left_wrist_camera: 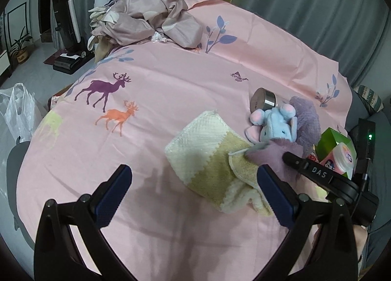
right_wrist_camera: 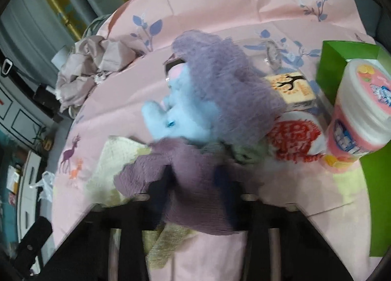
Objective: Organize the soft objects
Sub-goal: 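Return the right tool to the pile and grasp the purple towel, then lift the purple towel with the right gripper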
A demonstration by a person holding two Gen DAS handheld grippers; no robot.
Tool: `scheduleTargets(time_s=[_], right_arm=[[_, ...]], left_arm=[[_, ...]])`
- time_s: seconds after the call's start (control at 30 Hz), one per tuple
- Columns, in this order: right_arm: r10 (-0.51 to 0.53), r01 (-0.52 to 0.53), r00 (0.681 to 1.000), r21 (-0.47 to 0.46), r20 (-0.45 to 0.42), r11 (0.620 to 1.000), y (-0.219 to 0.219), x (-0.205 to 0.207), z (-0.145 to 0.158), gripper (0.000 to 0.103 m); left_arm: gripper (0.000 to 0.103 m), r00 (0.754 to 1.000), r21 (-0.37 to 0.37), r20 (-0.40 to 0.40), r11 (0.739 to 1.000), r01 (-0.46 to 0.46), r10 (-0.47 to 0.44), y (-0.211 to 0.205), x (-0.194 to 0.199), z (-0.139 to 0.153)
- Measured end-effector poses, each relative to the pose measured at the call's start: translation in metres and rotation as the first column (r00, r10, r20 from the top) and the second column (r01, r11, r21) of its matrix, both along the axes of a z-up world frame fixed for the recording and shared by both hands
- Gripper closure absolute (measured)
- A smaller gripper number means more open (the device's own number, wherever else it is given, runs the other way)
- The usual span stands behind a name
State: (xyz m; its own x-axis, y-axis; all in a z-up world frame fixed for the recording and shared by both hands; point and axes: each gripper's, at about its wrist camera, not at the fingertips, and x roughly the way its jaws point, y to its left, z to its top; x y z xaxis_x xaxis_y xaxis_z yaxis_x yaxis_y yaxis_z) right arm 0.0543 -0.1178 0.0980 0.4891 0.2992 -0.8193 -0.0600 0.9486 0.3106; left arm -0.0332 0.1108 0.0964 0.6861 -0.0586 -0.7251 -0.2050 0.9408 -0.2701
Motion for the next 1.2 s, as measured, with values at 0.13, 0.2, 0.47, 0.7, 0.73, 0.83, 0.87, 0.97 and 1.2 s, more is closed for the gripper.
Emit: scheduleTargets(time_s=[0.13, 0.2, 0.47, 0.7, 0.73, 0.83, 0.87, 0.97, 1.2], right_arm=[[-0.006, 0.004, 0.999, 0.042, 0.054, 0.999, -0.016, -0.006, 0.022, 0.085], [-0.005, 0.001, 0.995, 0.042, 0.098, 0.999, -0.024, -0.015, 0.043, 0.085], [0.075, -0.079, 0.981, 0.019, 0.179, 0.997, -0.041, -0.056, 0.105, 0.085], [0.2, -0.203, 0.978, -0.057, -0.058, 0.978, -0.03, -0.059, 0.041, 0.085], [0.209, -0.215, 0.973, -0.05, -0.1, 0.975, -0.028, -0.056, 0.03, 0.085], [0.152, -0.165, 0.97, -0.05, -0.191, 0.985, -0.035, -0.049, 0.007, 0.078], [0.126, -0.14, 0.972, -0.06, -0.196, 0.988, -0.04, -0.048, 0.004, 0.063], [0.052, -0.065, 0.987, -0.081, -0.154, 0.995, -0.056, -0.049, 0.012, 0.027], [-0.009, 0.02, 0.995, 0.104, -0.101, 0.994, -0.092, -0.055, 0.032, 0.026]], left_arm=[[0.001, 1.0, -0.008, 0.006, 1.0, 0.0, 0.0, -0.001, -0.001, 0.002], [0.001, 1.0, -0.013, 0.005, 1.0, 0.003, -0.003, -0.002, -0.001, 0.002], [0.001, 1.0, -0.023, 0.003, 1.0, 0.021, -0.021, -0.009, -0.003, 0.002], [0.002, 0.997, -0.058, -0.033, 0.996, 0.071, -0.073, -0.026, -0.002, -0.005], [0.002, 0.995, -0.065, -0.038, 0.994, 0.085, -0.087, -0.029, -0.002, -0.006], [0.003, 0.992, -0.074, -0.052, 0.991, 0.107, -0.111, -0.04, -0.003, -0.009], [0.006, 0.991, -0.075, -0.057, 0.991, 0.113, -0.118, -0.044, -0.004, -0.009], [0.01, 0.986, -0.096, -0.054, 0.984, 0.15, -0.156, -0.055, -0.005, -0.009], [0.03, 0.943, -0.141, -0.086, 0.941, 0.307, -0.321, -0.102, -0.011, -0.02]])
